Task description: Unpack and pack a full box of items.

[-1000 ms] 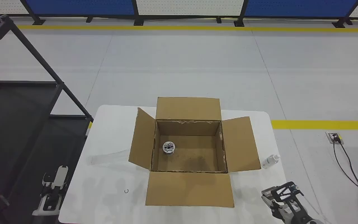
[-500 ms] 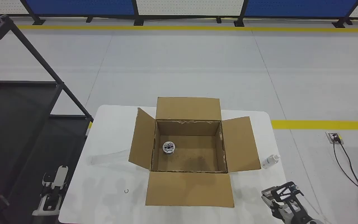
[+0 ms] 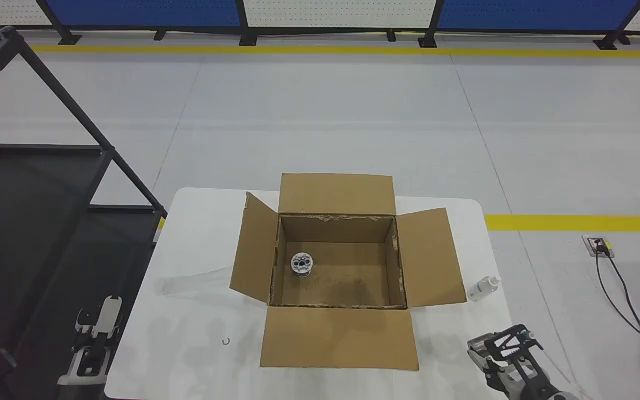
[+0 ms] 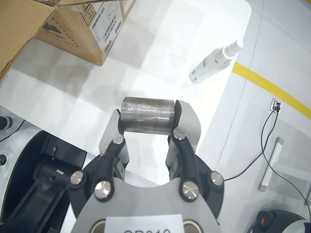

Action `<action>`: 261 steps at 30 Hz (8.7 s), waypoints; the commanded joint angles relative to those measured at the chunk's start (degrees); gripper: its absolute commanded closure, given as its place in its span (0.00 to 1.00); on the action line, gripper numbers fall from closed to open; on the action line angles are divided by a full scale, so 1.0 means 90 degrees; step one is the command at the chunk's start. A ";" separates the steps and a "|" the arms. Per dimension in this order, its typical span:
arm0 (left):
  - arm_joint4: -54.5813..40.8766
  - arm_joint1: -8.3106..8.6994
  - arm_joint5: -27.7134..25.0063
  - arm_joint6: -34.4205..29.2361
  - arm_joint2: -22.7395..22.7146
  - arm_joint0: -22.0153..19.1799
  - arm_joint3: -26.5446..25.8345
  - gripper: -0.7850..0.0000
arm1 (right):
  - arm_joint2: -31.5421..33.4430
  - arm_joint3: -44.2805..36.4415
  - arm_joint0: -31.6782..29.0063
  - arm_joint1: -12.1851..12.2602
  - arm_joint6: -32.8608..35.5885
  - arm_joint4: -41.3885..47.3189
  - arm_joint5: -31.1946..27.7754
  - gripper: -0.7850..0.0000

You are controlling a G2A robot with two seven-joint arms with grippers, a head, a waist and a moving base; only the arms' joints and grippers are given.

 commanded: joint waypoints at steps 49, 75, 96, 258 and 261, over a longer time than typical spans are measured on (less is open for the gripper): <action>0.0000 0.0000 0.0000 0.0000 0.0000 0.0000 0.0000 0.00 | -0.1342 0.3050 0.2428 -0.0143 -0.0251 0.0759 0.0716 1.00; 0.0000 0.0000 0.0000 0.0000 0.0000 0.0000 0.0000 0.00 | -0.1546 0.3216 0.2722 -0.0152 -0.0163 0.0621 0.0545 1.00; 0.0000 0.0000 0.0000 0.0000 0.0000 0.0000 0.0000 0.00 | -0.1712 0.4341 0.3441 -0.0183 0.0004 0.0515 0.0708 0.80; 0.0000 0.0000 0.0000 0.0000 0.0000 0.0000 0.0000 0.00 | -0.1803 0.5320 0.4230 0.0717 -0.1341 0.0595 -0.4882 1.00; 0.0000 0.0000 0.0000 0.0000 0.0000 0.0000 0.0000 0.00 | -0.1858 0.5149 0.4184 0.0722 -0.1460 0.0440 -0.4882 1.00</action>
